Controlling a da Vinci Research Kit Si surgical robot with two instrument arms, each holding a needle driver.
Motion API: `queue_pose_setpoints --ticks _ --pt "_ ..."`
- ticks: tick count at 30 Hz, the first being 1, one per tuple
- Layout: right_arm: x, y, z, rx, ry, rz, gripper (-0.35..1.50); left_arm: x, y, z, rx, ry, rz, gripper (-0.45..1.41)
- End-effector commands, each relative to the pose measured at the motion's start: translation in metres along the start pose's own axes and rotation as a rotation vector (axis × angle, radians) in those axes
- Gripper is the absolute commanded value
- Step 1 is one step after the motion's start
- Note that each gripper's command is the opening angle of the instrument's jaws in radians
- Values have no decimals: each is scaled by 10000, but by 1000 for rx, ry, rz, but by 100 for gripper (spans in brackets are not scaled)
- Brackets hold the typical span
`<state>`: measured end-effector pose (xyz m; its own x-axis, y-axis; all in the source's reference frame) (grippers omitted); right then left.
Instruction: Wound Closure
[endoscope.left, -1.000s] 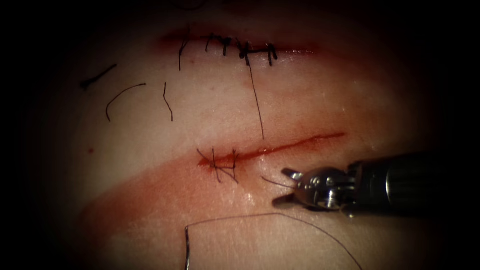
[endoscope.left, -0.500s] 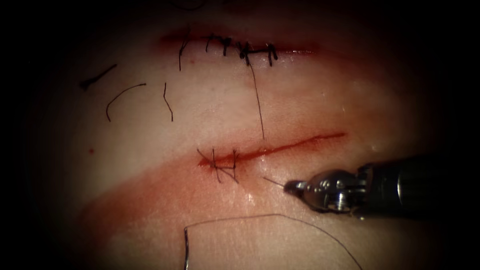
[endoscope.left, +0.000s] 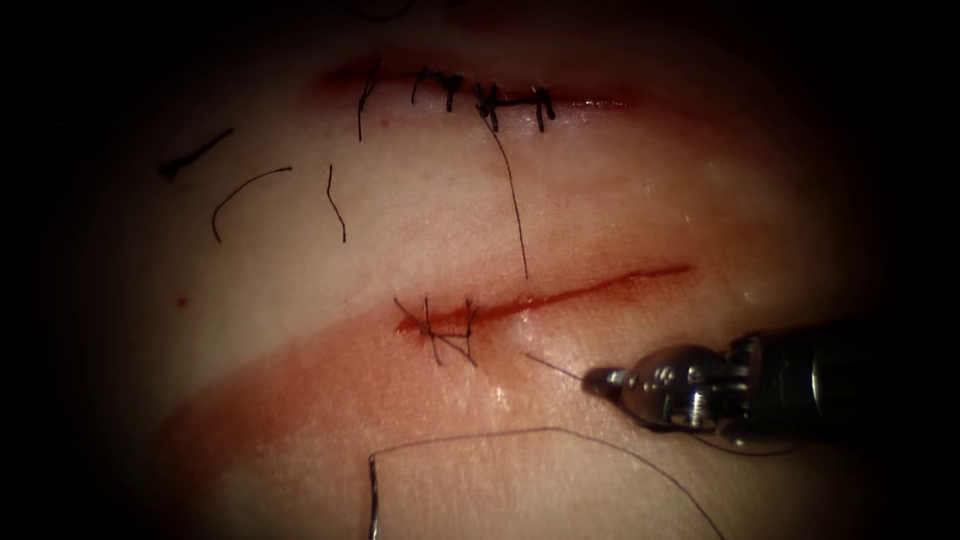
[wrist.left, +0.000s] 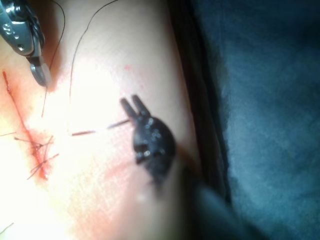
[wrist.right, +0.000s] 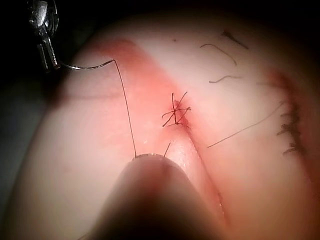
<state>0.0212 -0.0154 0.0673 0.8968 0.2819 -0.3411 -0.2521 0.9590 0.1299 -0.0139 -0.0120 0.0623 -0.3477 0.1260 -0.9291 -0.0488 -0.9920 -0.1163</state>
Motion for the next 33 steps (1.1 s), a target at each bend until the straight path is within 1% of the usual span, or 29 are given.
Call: queue_pose_setpoints --ticks 1,2,4,7,10,15,20,21,22,23,24,25,27,28,30,33 --pt "-3 -7 5 8 -4 -3 27 -4 6 8 -3 2 -3 -45" --pt "-4 -7 4 6 -5 -4 56 -3 7 8 -3 2 -3 -45" --pt "-8 -6 2 2 -15 -7 105 -3 7 7 -3 2 -4 -45" --pt "-17 0 -8 -54 -7 -1 130 -3 7 6 -4 3 -3 -45" --pt "-28 6 -21 -78 -6 5 134 -5 9 3 -5 3 -1 -45" --pt "-50 13 -55 -122 -11 48 139 -7 15 -4 -7 3 2 -45" --pt "-73 15 -88 -146 -25 71 139 -5 20 -13 -13 3 -32 -45" --pt "-76 16 -92 -151 -26 76 139 -5 21 -15 -25 8 -49 -40" --pt "-79 16 -96 -158 -27 81 139 -4 23 -16 -46 12 -89 -10" --pt "-82 17 -99 -162 -31 86 139 -3 23 -17 -68 19 -154 27" --pt "-87 18 -103 -170 -44 96 139 -2 23 -20 -107 32 -264 66" --pt "-87 18 -103 -170 -44 96 139 -2 23 -20 -107 32 -264 66" --pt "-91 18 -103 -179 -54 106 139 0 22 -22 -115 35 -293 81" --pt "-92 18 -101 -187 -63 114 140 1 20 -27 -122 34 -324 101" --pt "-90 16 -98 -189 -65 121 142 3 16 -34 -136 26 -350 116" --pt "-86 14 -94 -183 -56 124 142 6 9 -47 -160 11 -390 121"
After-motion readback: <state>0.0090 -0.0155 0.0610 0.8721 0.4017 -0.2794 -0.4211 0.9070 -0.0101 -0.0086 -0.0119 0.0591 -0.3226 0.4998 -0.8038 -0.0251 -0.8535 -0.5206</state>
